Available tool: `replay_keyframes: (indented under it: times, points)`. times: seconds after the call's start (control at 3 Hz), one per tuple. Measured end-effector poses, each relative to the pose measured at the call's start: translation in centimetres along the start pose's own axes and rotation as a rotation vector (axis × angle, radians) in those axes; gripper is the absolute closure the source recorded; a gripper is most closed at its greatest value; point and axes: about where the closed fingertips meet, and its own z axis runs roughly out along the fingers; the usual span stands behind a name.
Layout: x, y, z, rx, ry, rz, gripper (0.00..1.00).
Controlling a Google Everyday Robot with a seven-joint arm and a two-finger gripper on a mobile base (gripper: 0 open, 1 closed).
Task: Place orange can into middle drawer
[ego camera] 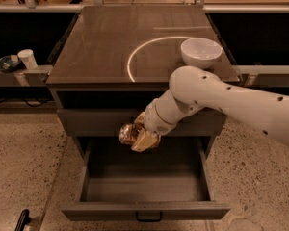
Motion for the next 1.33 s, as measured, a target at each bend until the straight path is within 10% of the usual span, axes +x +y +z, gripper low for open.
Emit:
replay_keyframes:
  times: [0.67, 1.33]
  points:
    - [2.2, 0.3, 2.2, 0.002, 0.001, -0.007, 0.98]
    - [9.5, 2.6, 9.2, -0.034, 0.059, -0.037, 0.94]
